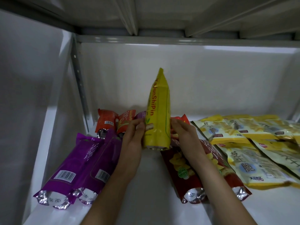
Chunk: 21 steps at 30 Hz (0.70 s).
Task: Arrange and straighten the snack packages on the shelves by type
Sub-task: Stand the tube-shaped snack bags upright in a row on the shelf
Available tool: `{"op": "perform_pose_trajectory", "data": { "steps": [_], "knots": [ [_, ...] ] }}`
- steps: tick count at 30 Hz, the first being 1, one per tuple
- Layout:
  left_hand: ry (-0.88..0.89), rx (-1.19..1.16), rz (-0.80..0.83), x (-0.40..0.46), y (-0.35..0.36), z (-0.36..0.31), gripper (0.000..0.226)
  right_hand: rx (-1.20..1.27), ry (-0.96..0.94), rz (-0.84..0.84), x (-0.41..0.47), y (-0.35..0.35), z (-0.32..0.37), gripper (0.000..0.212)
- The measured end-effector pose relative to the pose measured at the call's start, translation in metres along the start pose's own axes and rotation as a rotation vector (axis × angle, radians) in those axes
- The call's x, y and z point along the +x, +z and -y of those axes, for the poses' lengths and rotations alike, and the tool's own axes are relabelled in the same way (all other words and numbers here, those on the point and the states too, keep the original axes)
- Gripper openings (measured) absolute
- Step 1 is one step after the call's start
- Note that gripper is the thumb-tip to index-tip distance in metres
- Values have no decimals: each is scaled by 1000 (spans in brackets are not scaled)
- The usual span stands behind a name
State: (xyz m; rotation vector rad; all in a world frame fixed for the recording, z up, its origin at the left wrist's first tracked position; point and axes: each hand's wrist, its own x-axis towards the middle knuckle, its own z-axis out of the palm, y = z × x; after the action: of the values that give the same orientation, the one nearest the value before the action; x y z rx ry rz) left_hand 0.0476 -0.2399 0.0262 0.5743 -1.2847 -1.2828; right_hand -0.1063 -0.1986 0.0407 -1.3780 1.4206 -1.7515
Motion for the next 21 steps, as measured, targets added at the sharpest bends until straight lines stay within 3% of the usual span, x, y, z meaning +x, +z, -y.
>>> {"op": "perform_pose_trajectory", "data": {
  "steps": [3,5,10,15,19,21],
  "knots": [
    [-67,12,12,3,2,5,34,69,63,104,-3,-1,3,50],
    [-129,-23,57,3,3,7,41,62,40,146,-5,-2,4,44],
    [-110,29,267,-3,2,6,45,-11,-27,43,-7,3,4,41],
    [-29,84,157,-5,4,7,55,6,-15,11,-5,4,0,57],
    [-6,26,127,-3,0,9,38,126,19,51,-5,1,3,38],
    [-20,17,155,-1,-2,11,41,178,39,63,-5,-1,6,31]
  ]
}}
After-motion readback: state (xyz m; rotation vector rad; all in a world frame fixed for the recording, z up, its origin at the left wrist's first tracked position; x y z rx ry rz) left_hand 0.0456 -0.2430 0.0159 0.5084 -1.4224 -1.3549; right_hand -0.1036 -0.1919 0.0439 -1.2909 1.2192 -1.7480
